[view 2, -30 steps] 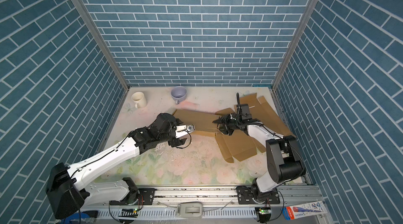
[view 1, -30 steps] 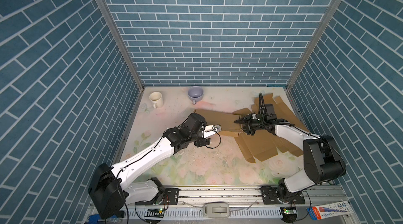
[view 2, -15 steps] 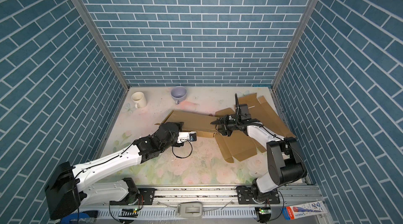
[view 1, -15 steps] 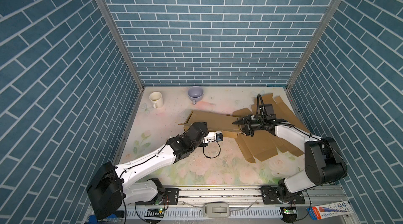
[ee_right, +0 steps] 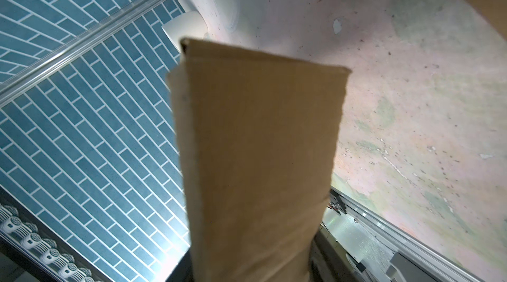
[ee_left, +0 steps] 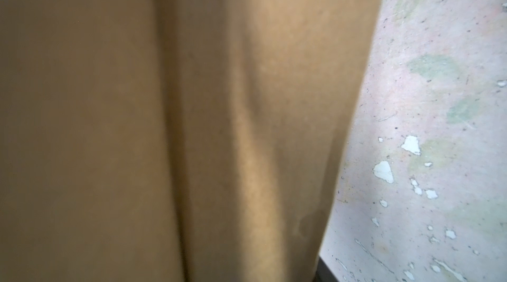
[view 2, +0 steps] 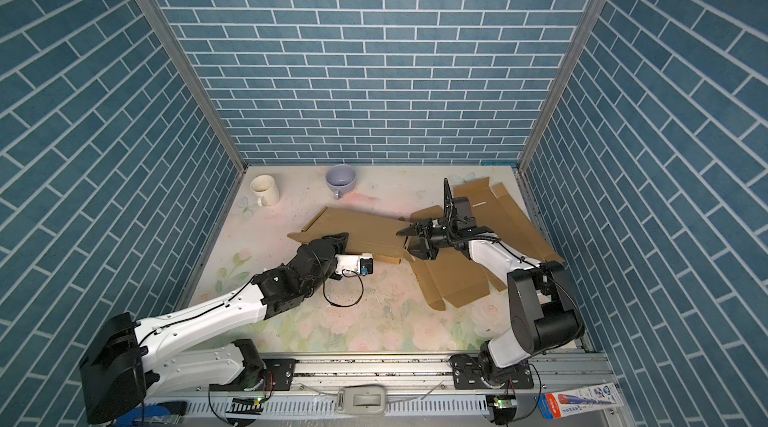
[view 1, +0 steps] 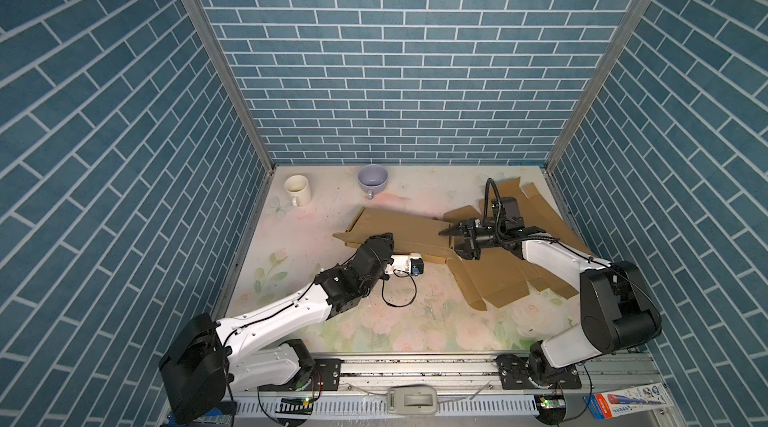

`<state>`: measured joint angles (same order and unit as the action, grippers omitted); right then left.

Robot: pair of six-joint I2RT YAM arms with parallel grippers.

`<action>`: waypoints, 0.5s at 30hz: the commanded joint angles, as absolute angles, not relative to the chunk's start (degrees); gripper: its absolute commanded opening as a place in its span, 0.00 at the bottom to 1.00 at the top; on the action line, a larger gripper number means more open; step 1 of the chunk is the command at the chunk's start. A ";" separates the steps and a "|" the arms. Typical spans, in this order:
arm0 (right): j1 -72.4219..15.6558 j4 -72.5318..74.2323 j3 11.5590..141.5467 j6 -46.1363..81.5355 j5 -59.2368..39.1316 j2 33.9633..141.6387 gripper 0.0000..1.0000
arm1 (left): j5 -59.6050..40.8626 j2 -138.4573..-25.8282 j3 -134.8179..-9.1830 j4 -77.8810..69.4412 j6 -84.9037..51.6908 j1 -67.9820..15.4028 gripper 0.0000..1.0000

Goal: Fold the paper box

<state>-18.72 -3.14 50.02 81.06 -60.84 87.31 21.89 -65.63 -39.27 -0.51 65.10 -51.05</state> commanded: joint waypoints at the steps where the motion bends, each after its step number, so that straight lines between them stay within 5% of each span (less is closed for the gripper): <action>1: -17.06 -3.52 50.42 79.93 -63.81 84.42 0.58 | 23.52 -64.60 -41.37 5.15 61.97 -51.06 0.49; 8: -12.29 -16.27 52.71 65.14 -60.29 80.53 0.61 | 17.75 -64.56 -49.00 24.07 51.29 -48.52 0.47; 15: -12.30 -25.22 53.99 38.98 -40.08 69.75 0.64 | 3.41 -72.96 -64.07 50.49 41.46 -42.65 0.47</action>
<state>-11.97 -21.12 52.64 53.54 -49.28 74.78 10.85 -70.19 -61.08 36.23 47.35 -44.16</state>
